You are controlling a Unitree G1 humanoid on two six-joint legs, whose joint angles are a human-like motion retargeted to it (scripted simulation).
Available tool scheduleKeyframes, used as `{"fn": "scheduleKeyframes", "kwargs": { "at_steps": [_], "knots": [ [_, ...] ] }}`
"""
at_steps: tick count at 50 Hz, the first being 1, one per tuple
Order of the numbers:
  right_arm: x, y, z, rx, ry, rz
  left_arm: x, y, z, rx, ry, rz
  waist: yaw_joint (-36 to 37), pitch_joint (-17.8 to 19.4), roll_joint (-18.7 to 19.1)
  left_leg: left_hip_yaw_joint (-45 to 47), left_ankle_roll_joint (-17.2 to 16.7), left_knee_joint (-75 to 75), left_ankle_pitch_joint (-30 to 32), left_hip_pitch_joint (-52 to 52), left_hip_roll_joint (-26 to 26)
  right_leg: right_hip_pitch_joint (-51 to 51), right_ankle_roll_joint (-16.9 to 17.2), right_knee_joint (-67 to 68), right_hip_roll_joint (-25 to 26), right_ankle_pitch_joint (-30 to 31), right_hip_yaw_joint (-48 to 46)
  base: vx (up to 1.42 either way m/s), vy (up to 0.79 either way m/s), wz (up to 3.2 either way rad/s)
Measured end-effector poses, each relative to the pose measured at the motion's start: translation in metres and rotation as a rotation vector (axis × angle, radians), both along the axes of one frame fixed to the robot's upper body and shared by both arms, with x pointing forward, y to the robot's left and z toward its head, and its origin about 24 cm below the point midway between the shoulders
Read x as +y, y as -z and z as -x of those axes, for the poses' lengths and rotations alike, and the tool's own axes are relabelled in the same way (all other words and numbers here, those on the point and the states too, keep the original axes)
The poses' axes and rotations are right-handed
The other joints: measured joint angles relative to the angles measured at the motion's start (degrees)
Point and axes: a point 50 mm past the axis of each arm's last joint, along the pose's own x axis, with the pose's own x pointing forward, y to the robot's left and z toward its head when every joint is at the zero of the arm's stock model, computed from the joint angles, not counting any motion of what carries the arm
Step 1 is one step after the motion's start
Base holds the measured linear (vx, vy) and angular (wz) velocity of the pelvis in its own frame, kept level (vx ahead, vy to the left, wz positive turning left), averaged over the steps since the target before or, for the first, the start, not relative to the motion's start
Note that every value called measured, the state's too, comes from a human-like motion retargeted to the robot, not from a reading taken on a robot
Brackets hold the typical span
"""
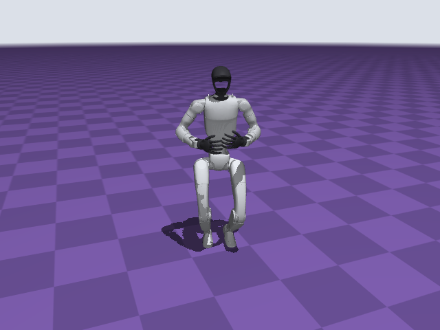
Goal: Dance
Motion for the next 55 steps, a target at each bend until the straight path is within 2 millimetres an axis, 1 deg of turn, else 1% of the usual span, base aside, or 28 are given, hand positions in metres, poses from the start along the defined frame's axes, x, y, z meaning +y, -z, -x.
{"fn": "scheduleKeyframes", "kwargs": {
  "at_steps": [3,5,6,8,10,13,15,17,20,23,25,27,30,32,35,38,40,42,43,45,48,50,51,53,55],
  "knots": [
    [0.006,-0.026,-0.006,-0.085,-0.050,-0.040,0.011,-0.004,0.005,-0.029,0.006,-0.023,1.20,1.51,0.10,-0.08,0.50,6.63,-1.45,-2.80,1.09,0.28,-0.60,0.48,1.83,-3.90,1.68,0.04,0.04,-0.38],
    [0.008,-0.032,-0.008,-0.094,-0.076,-0.071,0.015,-0.008,0.008,-0.052,0.018,-0.020,1.71,2.14,0.01,-0.04,0.99,8.32,-2.33,-3.98,1.83,0.83,-0.82,-0.55,2.73,-4.41,2.48,0.03,0.04,-0.47],
    [0.010,-0.032,-0.008,-0.086,-0.088,-0.091,0.016,-0.012,0.009,-0.072,0.018,-0.017,1.82,2.04,-0.24,0.08,0.97,7.52,-1.78,-4.07,1.97,1.27,-0.77,-1.87,2.87,-3.26,2.95,0.03,0.03,-0.54],
    [0.011,-0.027,-0.005,-0.048,-0.102,-0.130,0.017,-0.020,0.010,-0.107,0.021,-0.004,1.76,1.51,-0.88,0.48,0.65,4.19,-0.04,-3.61,2.03,1.99,-0.70,-4.59,2.61,0.24,3.28,0.03,0.03,-0.54],
    [0.010,-0.015,0.000,0.018,-0.099,-0.158,0.013,-0.027,0.011,-0.128,0.028,0.027,0.85,0.64,-1.75,1.10,0.15,-1.38,3.05,-2.41,1.30,1.48,-0.28,-5.77,1.73,5.72,3.58,0.02,0.04,-0.41],
    [0.006,0.002,0.009,0.096,-0.083,-0.166,0.003,-0.039,0.009,-0.154,0.047,0.079,-2.76,-0.33,-3.58,1.96,-0.14,-10.53,7.78,-0.22,-1.96,-2.92,2.70,-0.17,0.25,14.36,5.47,0.00,0.01,-0.08],
    [0.002,0.009,0.014,0.132,-0.076,-0.167,-0.004,-0.047,0.007,-0.177,0.059,0.098,-5.58,-0.73,-4.74,2.36,0.39,-15.16,8.87,1.20,-4.09,-6.44,3.53,6.60,-1.57,15.73,5.78,-0.01,0.06,-0.09],
    [-0.002,0.013,0.019,0.154,-0.061,-0.174,-0.009,-0.057,0.006,-0.217,0.079,0.098,-8.07,-0.97,-5.59,2.81,1.29,-17.32,6.27,2.42,-5.49,-9.60,3.41,14.26,-3.68,14.33,5.51,0.00,0.07,-0.15],
    [-0.011,0.015,0.023,0.165,-0.015,-0.185,-0.016,-0.071,0.004,-0.298,0.094,0.074,-11.08,-0.92,-6.43,4.01,2.10,-17.60,-2.11,3.67,-6.38,-13.92,3.73,24.54,-6.63,11.22,5.36,0.02,0.07,-0.15],
    [-0.019,0.015,0.026,0.154,0.040,-0.187,-0.021,-0.082,0.000,-0.374,0.098,0.037,-12.65,-0.24,-6.93,5.82,2.16,-16.18,-9.54,4.06,-6.40,-17.24,3.60,30.90,-9.14,8.34,5.48,0.04,0.07,-0.11],
    [-0.023,0.015,0.028,0.146,0.062,-0.186,-0.024,-0.084,-0.003,-0.402,0.105,0.015,-12.92,0.11,-7.14,6.63,2.23,-15.26,-12.32,4.09,-6.35,-18.62,3.05,32.92,-10.30,7.02,5.59,0.07,0.05,-0.11],
    [-0.027,0.013,0.029,0.133,0.069,-0.177,-0.025,-0.085,-0.006,-0.423,0.106,-0.012,-12.51,0.58,-7.13,6.76,2.05,-15.45,-13.70,4.50,-6.54,-19.09,2.52,32.85,-11.18,6.36,5.52,0.09,0.03,-0.08],
    [-0.030,0.012,0.031,0.126,0.068,-0.158,-0.024,-0.077,-0.008,-0.410,0.101,-0.046,-11.64,0.71,-7.19,6.44,1.83,-16.72,-14.28,5.58,-7.14,-18.07,2.08,30.27,-12.05,5.74,5.42,0.12,0.00,0.02],
    [-0.030,0.006,0.028,0.096,0.066,-0.147,-0.019,-0.066,-0.010,-0.367,0.080,-0.068,-11.04,0.33,-7.07,5.80,2.14,-18.68,-13.21,6.69,-7.57,-16.26,2.05,26.31,-11.99,5.82,5.27,0.15,-0.03,0.16],
    [-0.029,-0.002,0.025,0.054,0.074,-0.135,-0.010,-0.041,-0.009,-0.276,0.034,-0.106,-9.82,-0.67,-6.51,3.72,2.10,-22.23,-9.89,8.72,-8.05,-12.19,2.35,17.47,-10.45,6.83,5.02,0.17,-0.07,0.21],
    [-0.027,-0.011,0.021,0.000,0.096,-0.137,0.002,-0.014,-0.004,-0.149,-0.002,-0.126,-7.86,-1.87,-5.17,1.08,1.52,-23.61,-2.38,9.31,-6.96,-7.46,2.38,6.94,-7.08,9.92,4.58,0.17,-0.11,0.21],
    [-0.025,-0.018,0.018,-0.041,0.112,-0.149,0.011,0.003,0.000,-0.072,-0.028,-0.139,-5.99,-2.31,-3.87,-0.93,-0.18,-20.85,2.82,8.10,-5.52,-4.30,2.23,0.72,-4.15,12.16,4.34,0.16,-0.13,0.11],
    [-0.023,-0.027,0.016,-0.097,0.129,-0.156,0.020,0.017,0.004,-0.011,-0.063,-0.158,-3.59,-2.43,-2.36,-2.83,-1.85,-13.89,5.77,5.56,-3.56,-1.48,1.10,-3.45,-1.28,13.02,3.73,0.16,-0.13,-0.03],
    [-0.022,-0.033,0.014,-0.129,0.137,-0.155,0.025,0.022,0.006,0.016,-0.080,-0.166,-2.36,-2.44,-1.71,-3.57,-2.28,-9.57,6.50,4.11,-2.57,-0.28,0.30,-4.72,-0.11,12.80,3.35,0.16,-0.13,-0.03],
    [-0.022,-0.046,0.012,-0.203,0.154,-0.143,0.035,0.031,0.010,0.058,-0.111,-0.189,-0.18,-2.47,-0.92,-4.13,-1.91,-0.38,6.49,1.26,-0.56,1.46,-0.87,-5.31,1.64,9.96,3.03,0.15,-0.13,0.05],
    [-0.024,-0.066,0.007,-0.336,0.182,-0.065,0.051,0.039,0.014,0.080,-0.162,-0.247,2.22,-1.94,-0.19,-4.97,-0.04,12.67,4.21,-2.89,2.16,2.98,-2.06,-3.46,4.05,2.64,3.53,0.14,-0.12,0.13],
    [-0.025,-0.082,0.000,-0.434,0.203,0.016,0.062,0.036,0.012,0.052,-0.194,-0.304,3.17,-0.68,0.22,-6.07,1.19,18.89,2.64,-5.78,3.29,3.86,-2.95,-2.81,5.45,-1.71,3.87,0.11,-0.10,0.16],
    [-0.025,-0.086,-0.003,-0.464,0.209,0.055,0.066,0.033,0.010,0.033,-0.207,-0.333,3.46,-0.07,0.40,-6.31,1.81,20.58,1.86,-6.93,3.65,4.19,-3.29,-2.29,5.86,-3.37,3.91,0.10,-0.09,0.11],
    [-0.025,-0.090,-0.009,-0.498,0.213,0.121,0.073,0.029,0.007,-0.002,-0.232,-0.388,3.85,1.02,0.49,-6.44,2.85,21.56,0.48,-8.79,3.69,5.10,-3.44,-1.94,6.24,-5.29,3.91,0.10,-0.08,0.03],
    [-0.024,-0.084,-0.013,-0.475,0.203,0.161,0.078,0.025,0.003,-0.033,-0.257,-0.430,4.00,1.47,0.18,-5.97,3.73,18.55,0.02,-9.42,2.67,6.28,-2.97,-2.65,6.09,-4.55,4.24,0.11,-0.06,-0.05]
  ]
}}
